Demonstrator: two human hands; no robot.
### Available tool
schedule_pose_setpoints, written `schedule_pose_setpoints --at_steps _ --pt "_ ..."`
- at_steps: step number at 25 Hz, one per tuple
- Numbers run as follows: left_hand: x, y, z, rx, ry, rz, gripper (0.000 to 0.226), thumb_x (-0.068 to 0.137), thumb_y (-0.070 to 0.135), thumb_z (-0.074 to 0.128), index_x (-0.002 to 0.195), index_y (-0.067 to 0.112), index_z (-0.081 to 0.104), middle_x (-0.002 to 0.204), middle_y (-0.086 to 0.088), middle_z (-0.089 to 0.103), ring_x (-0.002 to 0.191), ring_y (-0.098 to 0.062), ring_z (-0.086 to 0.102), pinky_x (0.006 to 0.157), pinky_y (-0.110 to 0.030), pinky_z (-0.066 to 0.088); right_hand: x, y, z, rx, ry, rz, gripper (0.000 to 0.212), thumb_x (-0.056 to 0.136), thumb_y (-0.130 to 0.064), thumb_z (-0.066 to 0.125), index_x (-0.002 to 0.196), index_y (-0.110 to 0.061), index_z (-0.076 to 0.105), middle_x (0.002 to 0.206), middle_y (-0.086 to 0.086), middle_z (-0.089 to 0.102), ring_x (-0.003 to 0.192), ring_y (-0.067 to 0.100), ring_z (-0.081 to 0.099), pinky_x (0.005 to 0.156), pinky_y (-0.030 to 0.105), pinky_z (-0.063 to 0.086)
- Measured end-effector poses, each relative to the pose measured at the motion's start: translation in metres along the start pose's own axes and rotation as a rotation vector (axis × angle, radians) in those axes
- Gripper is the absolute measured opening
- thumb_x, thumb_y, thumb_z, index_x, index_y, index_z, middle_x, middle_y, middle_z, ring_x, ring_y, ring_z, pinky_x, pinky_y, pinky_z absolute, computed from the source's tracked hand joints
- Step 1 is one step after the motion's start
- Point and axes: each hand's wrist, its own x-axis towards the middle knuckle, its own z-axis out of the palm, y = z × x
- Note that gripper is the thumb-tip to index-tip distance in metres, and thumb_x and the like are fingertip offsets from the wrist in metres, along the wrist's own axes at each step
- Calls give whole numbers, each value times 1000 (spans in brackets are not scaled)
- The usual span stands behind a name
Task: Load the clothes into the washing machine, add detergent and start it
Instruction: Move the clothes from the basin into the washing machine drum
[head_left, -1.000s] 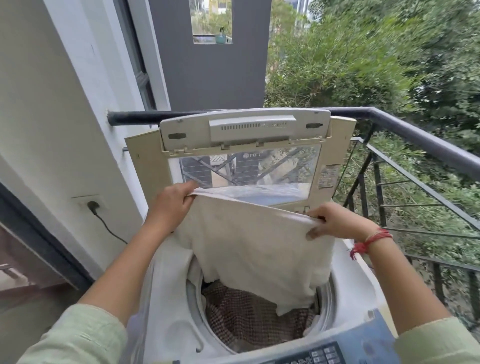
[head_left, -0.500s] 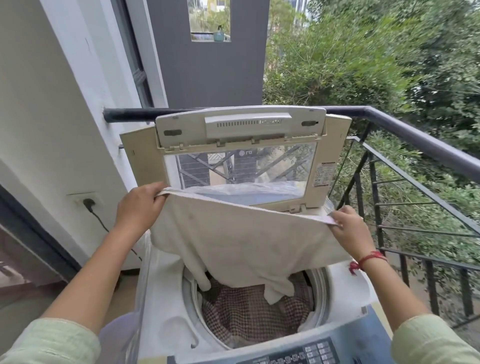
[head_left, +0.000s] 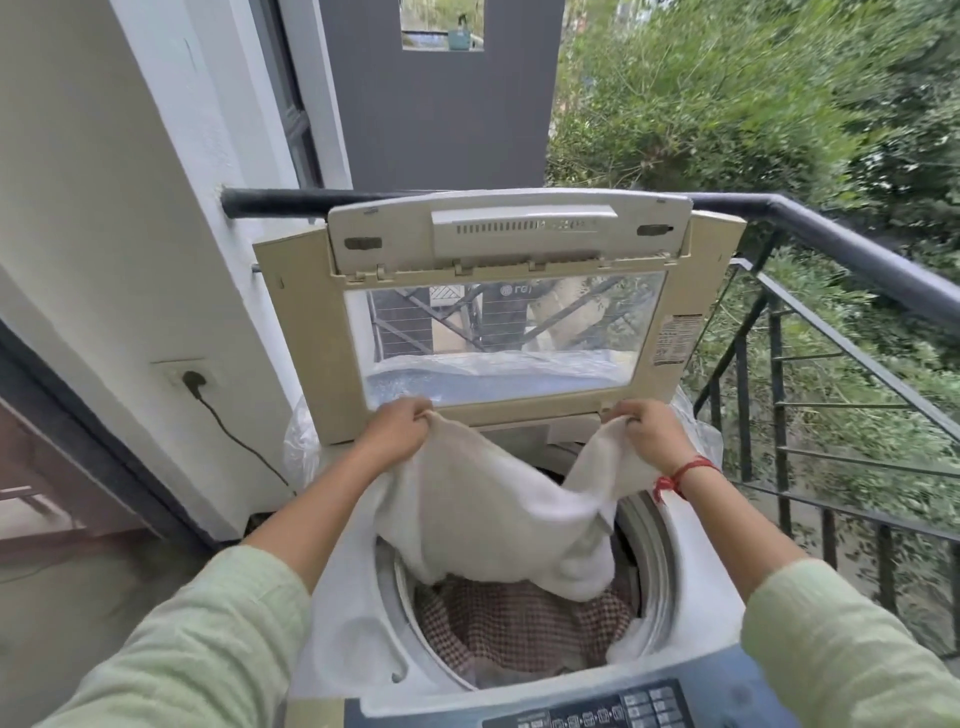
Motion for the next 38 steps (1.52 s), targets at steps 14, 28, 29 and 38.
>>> schedule_pose_setpoints --at_steps 14,28,29,38 --pt "-75 -41 157 837 -958 208 46 96 40 35 126 10 53 129 -14 54 121 -34 47 109 -51 26 -114 19 87 -689 -1327 -221 57 95 -22 44 148 -21 25 152 8 32 135 27 37 107 35 33" --pt "-24 -82 261 455 -842 -197 103 84 18 63 146 33 -18 152 -7 -32 141 -36 -20 110 -66 5 -79 76 226 -746 -876 114 113 84 -35 65 138 -35 -34 151 3 -35 135 50 -27 96 69 34" --pt "-24 -84 265 444 -861 -207 105 84 23 64 146 34 -19 152 -7 -33 141 -36 -21 110 -67 5 -82 79 231 -765 -876 119 116 82 -36 66 136 -33 -36 149 3 -37 134 51 -27 95 68 36" --pt "7 -82 260 435 -960 -259 108 79 41 69 146 37 -17 154 -7 -27 143 -38 -12 107 -69 5 -42 75 234 -745 -1079 203 136 65 -35 82 141 -31 -31 149 2 -37 133 52 -27 95 76 26"
